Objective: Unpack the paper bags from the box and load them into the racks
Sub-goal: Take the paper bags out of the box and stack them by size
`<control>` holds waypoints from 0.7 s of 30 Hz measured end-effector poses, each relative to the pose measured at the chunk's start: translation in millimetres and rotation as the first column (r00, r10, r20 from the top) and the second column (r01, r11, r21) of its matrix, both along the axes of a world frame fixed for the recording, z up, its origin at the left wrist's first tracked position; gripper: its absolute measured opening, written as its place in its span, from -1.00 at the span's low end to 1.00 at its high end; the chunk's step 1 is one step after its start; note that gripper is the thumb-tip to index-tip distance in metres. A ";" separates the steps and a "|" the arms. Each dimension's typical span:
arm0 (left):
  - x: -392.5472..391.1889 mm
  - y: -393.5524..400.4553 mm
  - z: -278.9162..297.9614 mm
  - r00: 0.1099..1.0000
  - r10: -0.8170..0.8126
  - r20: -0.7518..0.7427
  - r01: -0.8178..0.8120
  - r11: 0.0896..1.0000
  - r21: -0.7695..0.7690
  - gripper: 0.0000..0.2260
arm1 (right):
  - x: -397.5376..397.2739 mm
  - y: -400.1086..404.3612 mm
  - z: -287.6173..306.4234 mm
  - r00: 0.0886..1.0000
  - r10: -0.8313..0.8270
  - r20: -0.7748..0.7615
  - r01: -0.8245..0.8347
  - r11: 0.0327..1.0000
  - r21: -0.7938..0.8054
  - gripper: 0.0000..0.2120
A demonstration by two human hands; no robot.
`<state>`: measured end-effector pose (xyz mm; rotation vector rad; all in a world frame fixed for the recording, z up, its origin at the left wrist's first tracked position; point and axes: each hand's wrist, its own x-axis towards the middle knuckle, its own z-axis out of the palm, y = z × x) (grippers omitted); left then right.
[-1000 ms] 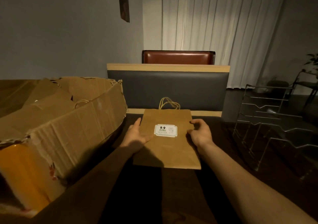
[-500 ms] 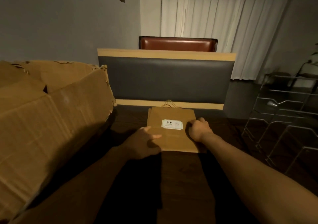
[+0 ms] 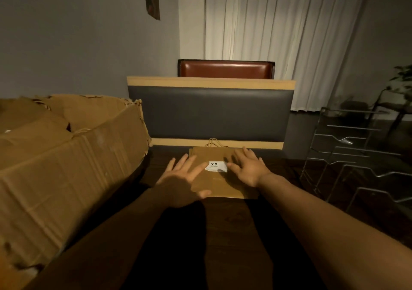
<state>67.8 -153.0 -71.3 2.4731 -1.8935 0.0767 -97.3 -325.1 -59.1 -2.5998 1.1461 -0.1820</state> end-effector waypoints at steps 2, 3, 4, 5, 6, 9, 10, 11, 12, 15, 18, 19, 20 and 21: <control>-9.5 14.5 30.3 0.998 -0.040 0.051 0.041 0.999 -0.035 -0.25 | 0.2 26.8 33.1 0.994 0.103 0.045 -0.101 0.993 -0.055 -0.34; -13.8 23.9 45.3 0.995 -0.063 0.079 0.069 0.995 -0.073 -0.26 | 2.3 41.5 51.4 0.985 0.163 0.064 -0.157 0.984 -0.083 -0.35; -18.1 35.1 61.8 0.991 -0.076 0.113 0.089 0.989 -0.121 -0.28 | 4.5 57.6 70.3 0.972 0.221 0.084 -0.211 0.970 -0.118 -0.37; -21.4 50.0 79.7 0.985 -0.069 0.159 0.096 0.981 -0.169 -0.29 | 7.3 76.1 90.2 0.956 0.275 0.105 -0.257 0.953 -0.159 -0.39; -22.9 67.1 99.4 0.978 -0.048 0.202 0.092 0.973 -0.212 -0.29 | 11.7 94.8 110.0 0.938 0.323 0.129 -0.295 0.935 -0.197 -0.41; -16.7 120.9 159.8 0.954 0.023 0.298 0.067 0.955 -0.290 -0.31 | 30.9 143.7 160.3 0.883 0.428 0.194 -0.372 0.889 -0.267 -0.41; -12.1 141.2 178.8 0.946 0.045 0.320 0.058 0.951 -0.304 -0.32 | 37.6 159.5 173.2 0.863 0.464 0.200 -0.400 0.869 -0.290 -0.40; -3.6 166.8 197.4 0.939 0.073 0.335 0.039 0.948 -0.317 -0.34 | 48.6 178.9 185.4 0.837 0.507 0.205 -0.434 0.844 -0.317 -0.38; 5.1 189.3 212.5 0.934 0.096 0.343 0.022 0.945 -0.325 -0.34 | 58.7 195.7 195.3 0.812 0.545 0.208 -0.463 0.820 -0.337 -0.37; 40.7 248.4 238.0 0.909 0.215 0.357 -0.095 0.941 -0.324 -0.31 | 96.4 240.6 213.3 0.759 0.621 0.197 -0.531 0.765 -0.366 -0.37; 88.3 284.8 235.7 0.879 0.309 0.364 -0.234 0.943 -0.235 -0.27 | 150.8 273.2 217.8 0.710 0.689 0.148 -0.617 0.709 -0.340 -0.38; 100.9 288.4 230.9 0.876 0.313 0.367 -0.259 0.947 -0.190 -0.25 | 167.0 277.5 215.9 0.699 0.703 0.132 -0.647 0.700 -0.303 -0.39; 121.9 289.3 228.8 0.875 0.316 0.367 -0.291 0.949 -0.123 -0.24 | 191.5 280.6 215.1 0.687 0.714 0.136 -0.675 0.696 -0.244 -0.39; 128.0 288.9 221.9 0.879 0.322 0.351 -0.320 0.945 -0.067 -0.23 | 197.7 281.6 210.8 0.687 0.716 0.127 -0.691 0.697 -0.191 -0.39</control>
